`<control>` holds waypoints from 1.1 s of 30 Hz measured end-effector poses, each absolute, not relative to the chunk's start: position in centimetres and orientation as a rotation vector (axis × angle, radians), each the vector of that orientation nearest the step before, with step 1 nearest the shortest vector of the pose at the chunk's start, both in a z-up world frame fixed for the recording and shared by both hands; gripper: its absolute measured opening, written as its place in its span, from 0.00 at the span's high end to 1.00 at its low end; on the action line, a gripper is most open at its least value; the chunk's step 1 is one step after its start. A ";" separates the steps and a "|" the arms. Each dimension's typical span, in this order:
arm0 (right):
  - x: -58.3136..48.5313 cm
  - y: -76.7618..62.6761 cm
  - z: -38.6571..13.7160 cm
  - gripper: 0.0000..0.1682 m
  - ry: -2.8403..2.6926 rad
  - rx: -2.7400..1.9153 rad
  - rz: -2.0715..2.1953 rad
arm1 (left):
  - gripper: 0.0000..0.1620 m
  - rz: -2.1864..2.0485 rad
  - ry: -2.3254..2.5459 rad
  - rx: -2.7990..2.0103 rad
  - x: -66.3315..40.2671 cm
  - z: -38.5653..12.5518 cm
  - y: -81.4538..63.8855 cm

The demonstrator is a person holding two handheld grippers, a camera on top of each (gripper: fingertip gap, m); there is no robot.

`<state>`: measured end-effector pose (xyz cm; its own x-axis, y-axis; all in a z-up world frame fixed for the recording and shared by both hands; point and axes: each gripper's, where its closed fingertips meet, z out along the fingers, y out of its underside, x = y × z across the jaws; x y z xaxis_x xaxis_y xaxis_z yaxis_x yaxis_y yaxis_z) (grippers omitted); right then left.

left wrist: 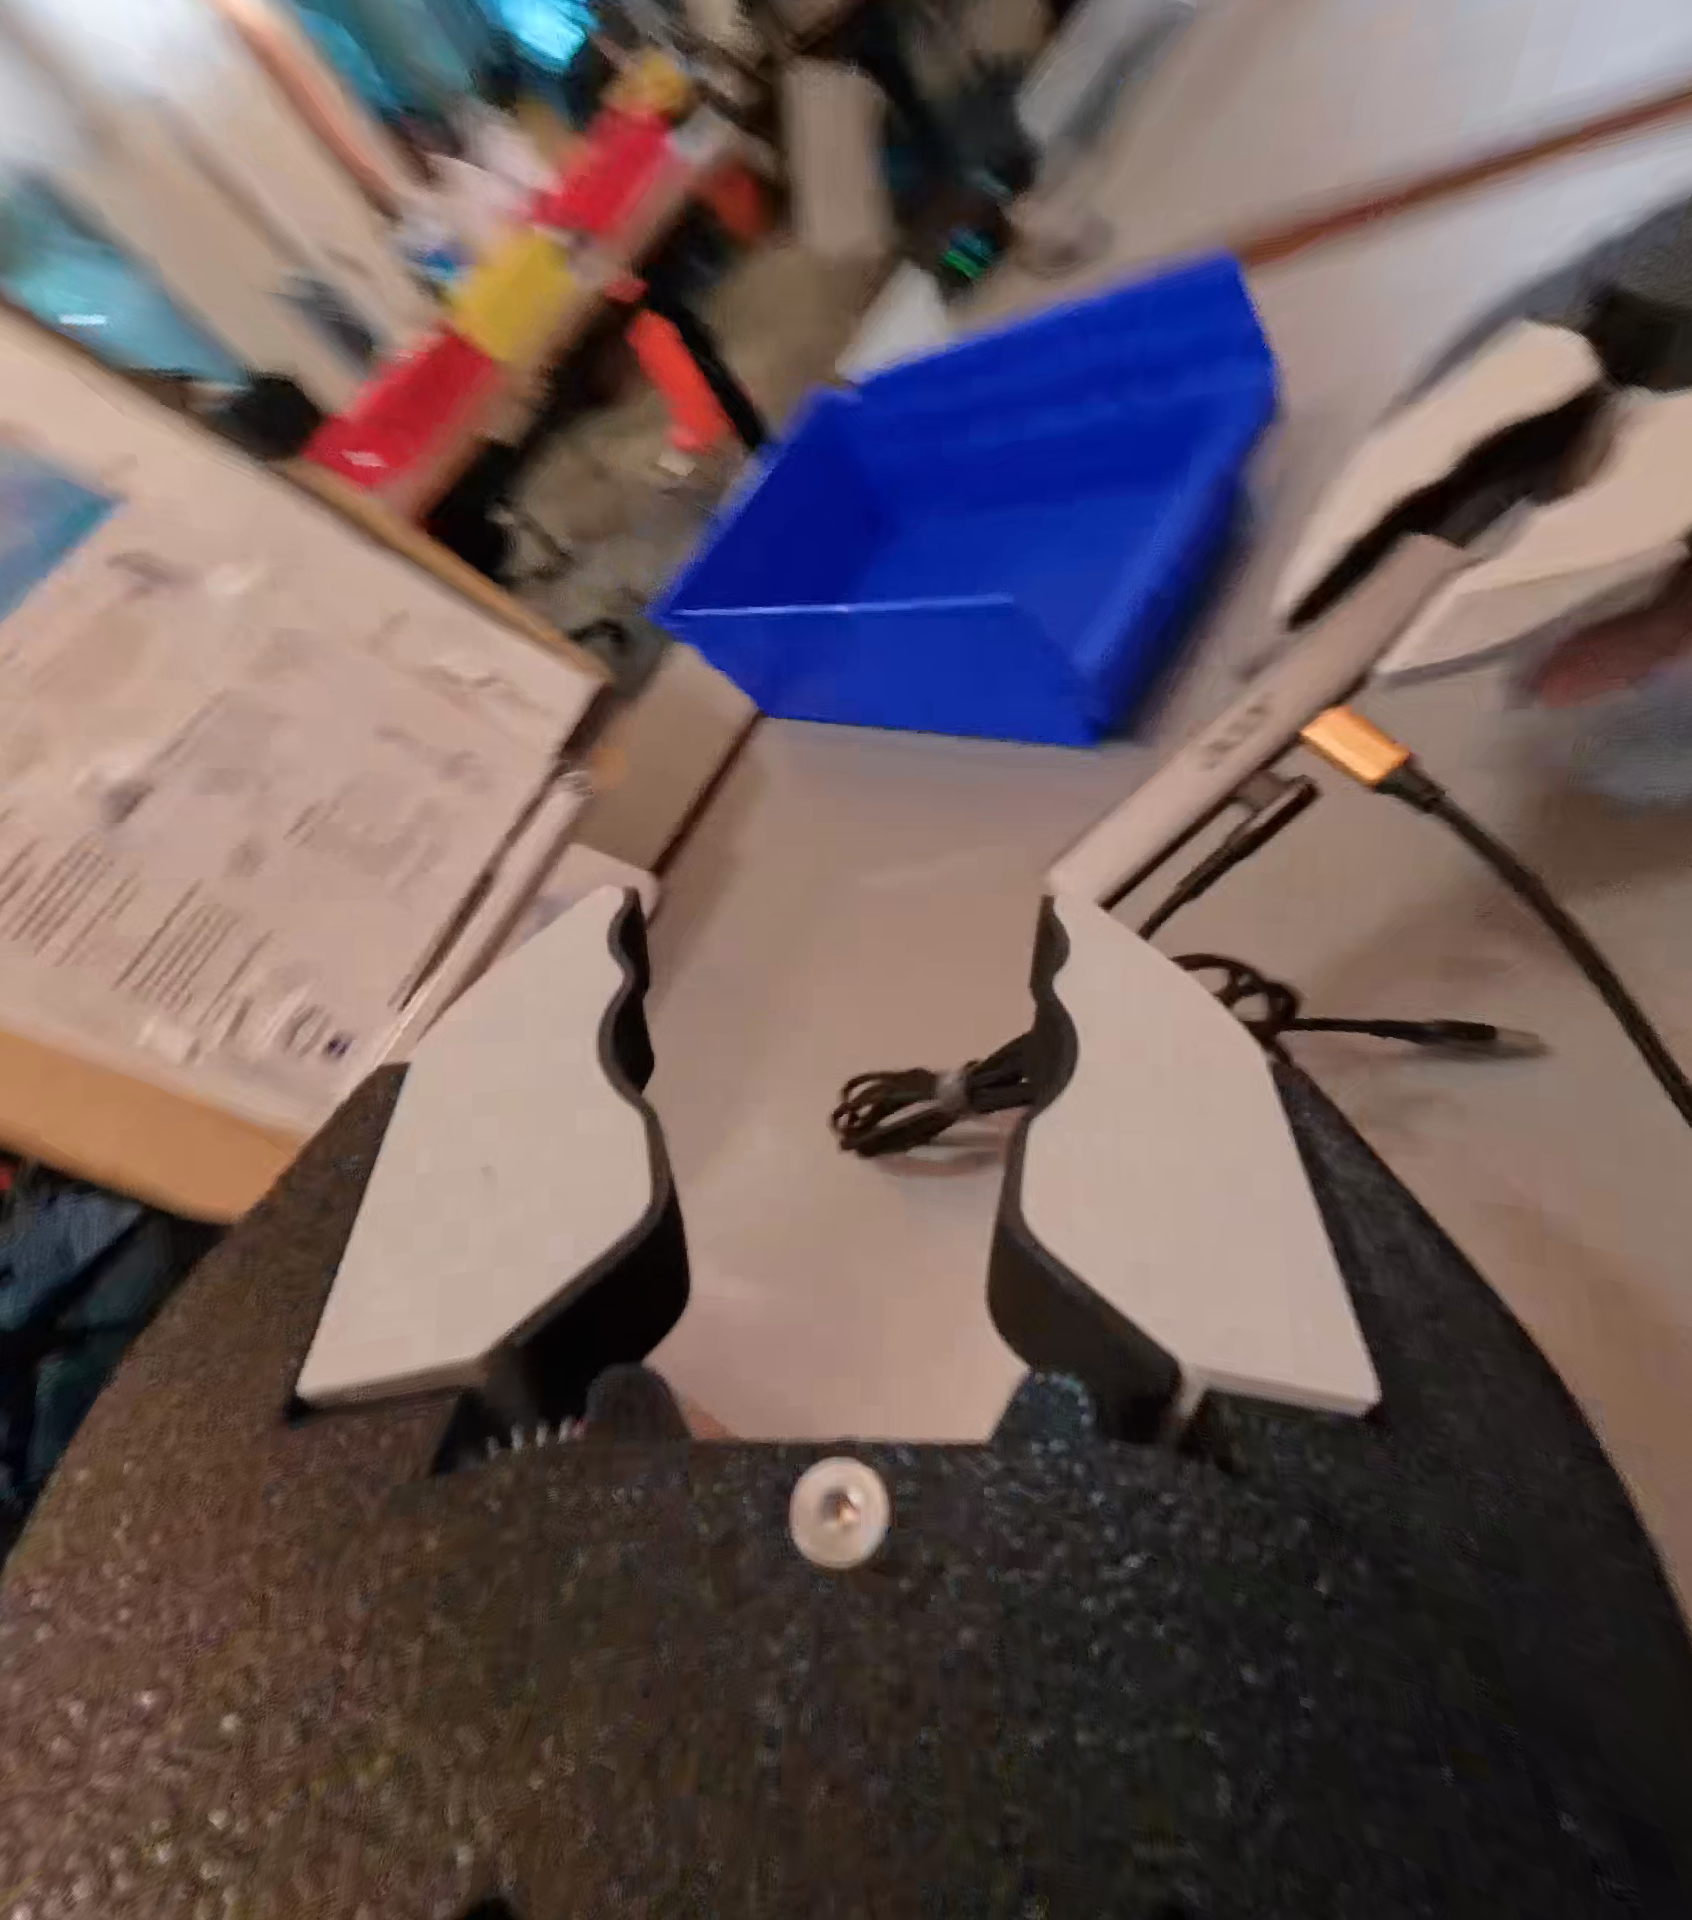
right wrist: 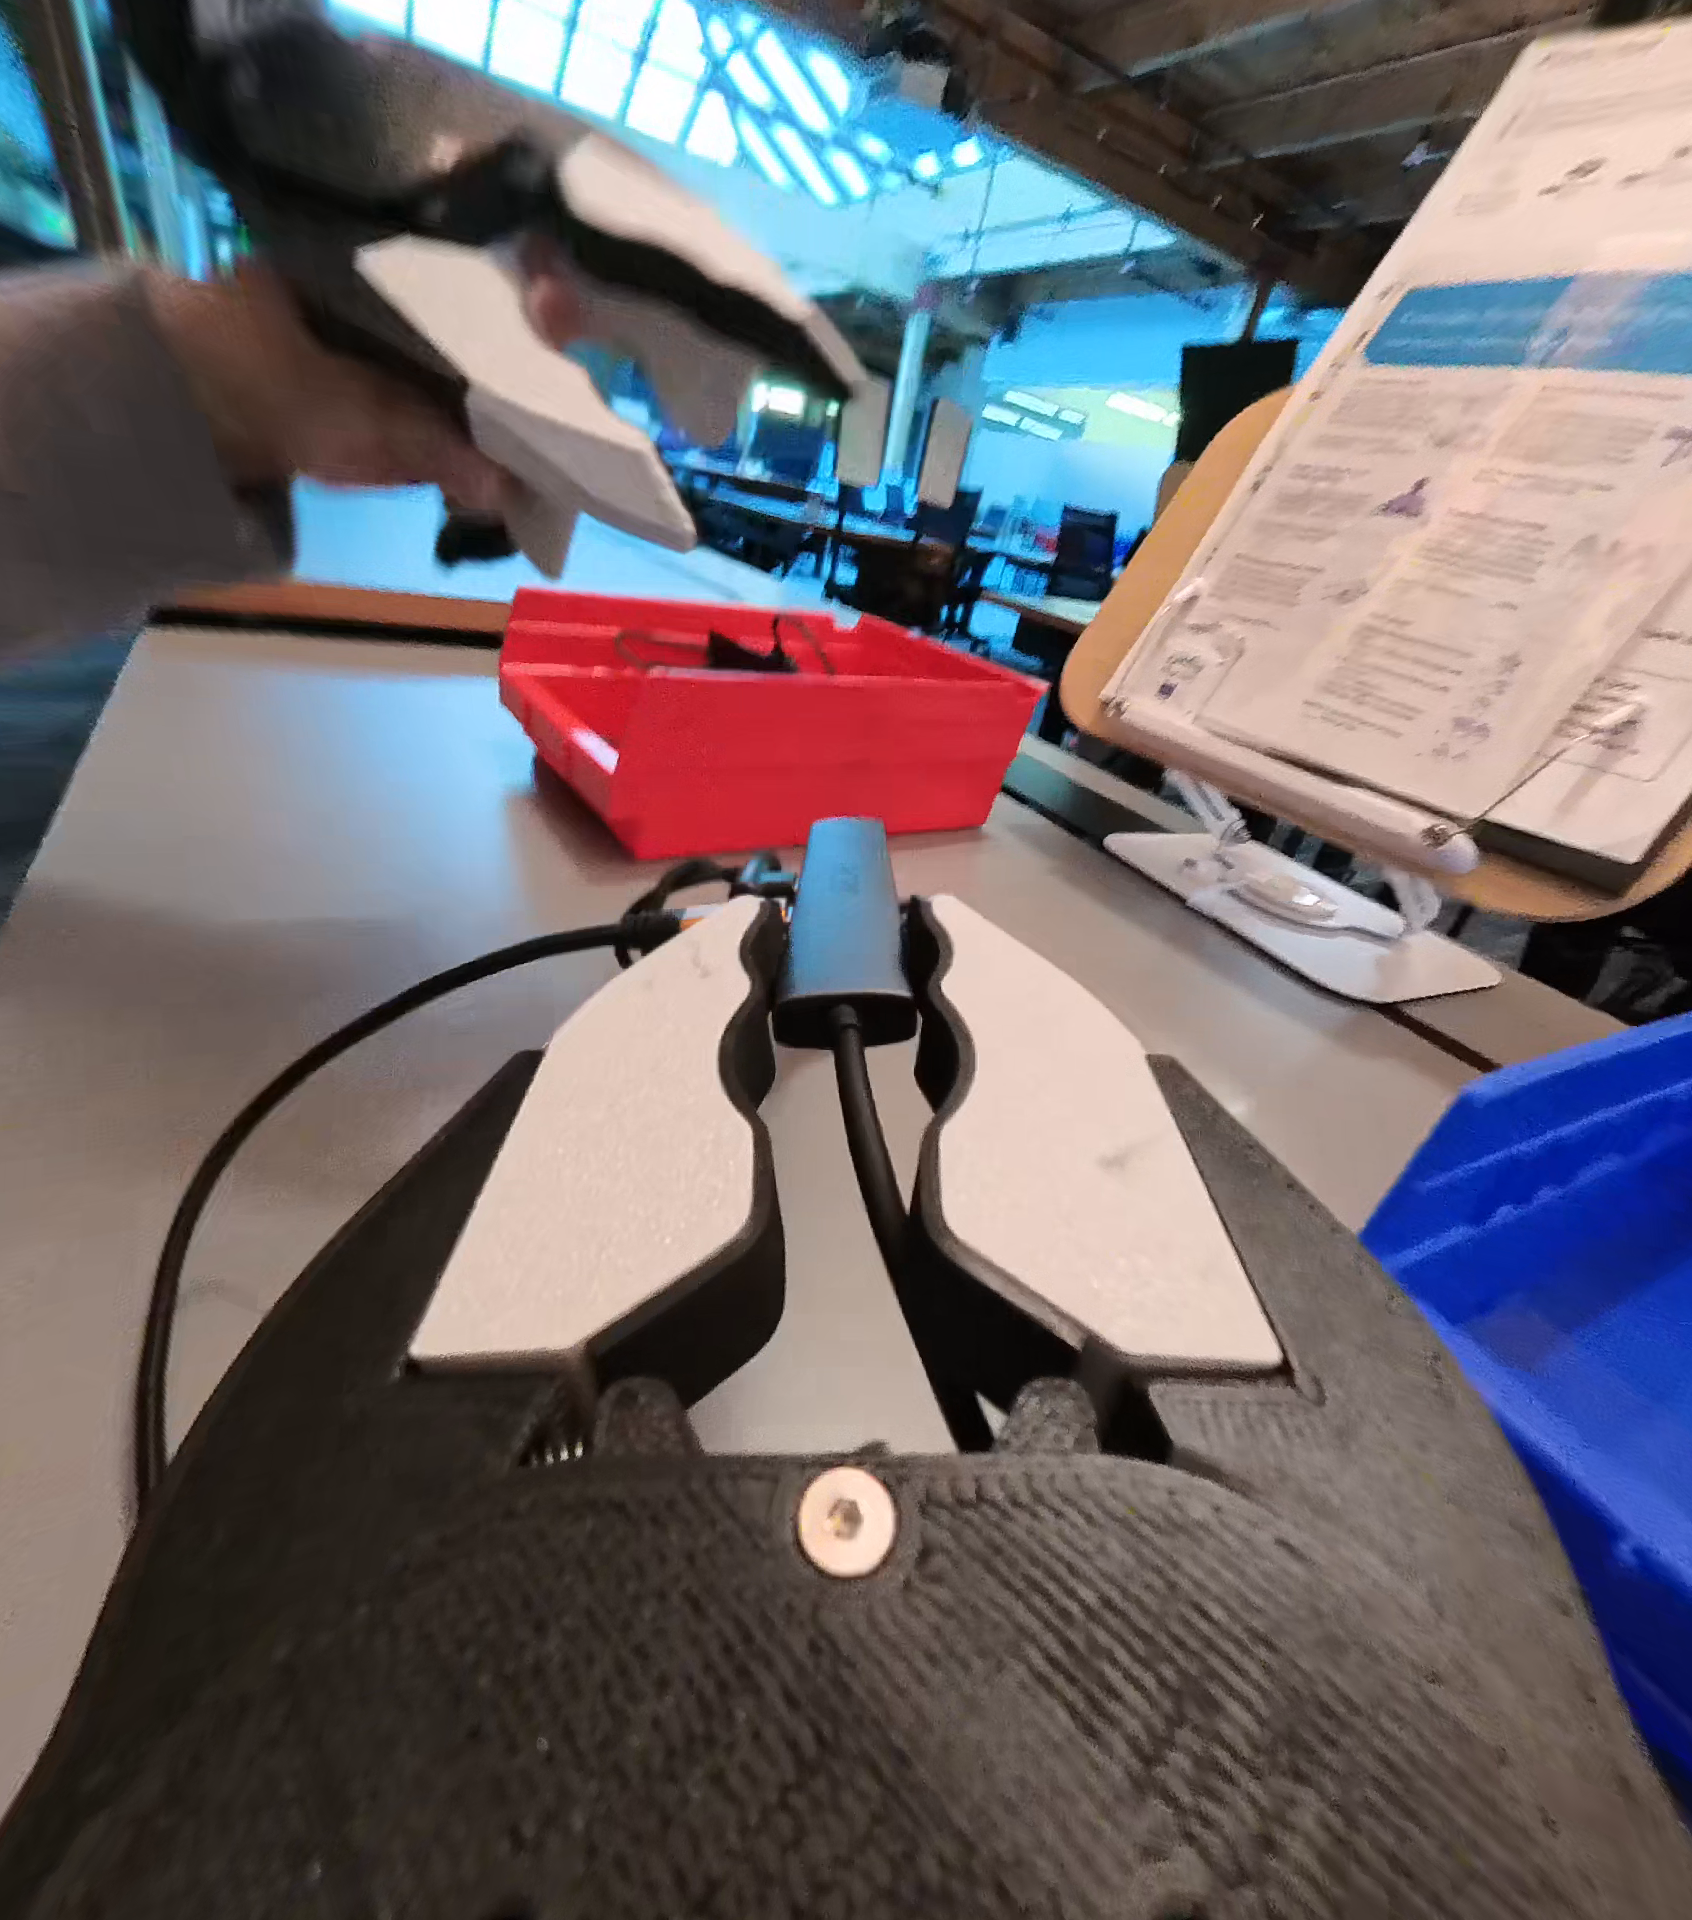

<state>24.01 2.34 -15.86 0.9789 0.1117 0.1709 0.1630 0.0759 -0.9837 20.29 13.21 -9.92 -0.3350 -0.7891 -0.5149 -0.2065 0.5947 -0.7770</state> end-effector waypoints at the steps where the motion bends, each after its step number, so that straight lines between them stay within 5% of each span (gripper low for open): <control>1: 24.3 2.0 -15.0 0.86 -0.196 -1.465 -0.035 | 0.58 -0.801 1.735 -0.865 19.3 -9.4 14.7; 9: 27.6 0.2 -5.9 0.86 -0.077 -1.316 -0.097 | 0.58 -0.966 1.630 -1.062 15.4 -18.2 14.7; 23: 43.8 -1.6 11.2 0.86 -0.117 -1.473 -0.751 | 0.64 -1.151 1.458 -1.051 15.2 -19.3 14.7; 28: 48.7 0.0 9.5 0.86 -0.205 -1.665 -1.024 | 0.65 -1.147 1.482 -1.022 15.1 -19.3 14.2; 33: 50.0 3.1 0.4 0.86 -0.386 -1.974 -1.100 | 0.65 -1.149 1.495 -1.005 15.0 -19.4 14.0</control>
<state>50.04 3.14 0.44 0.5707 -0.1197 0.8124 0.6009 -0.6133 -0.5125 14.98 13.96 -19.35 -0.1962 -0.9595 -0.2019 -0.0521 0.2158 -0.9750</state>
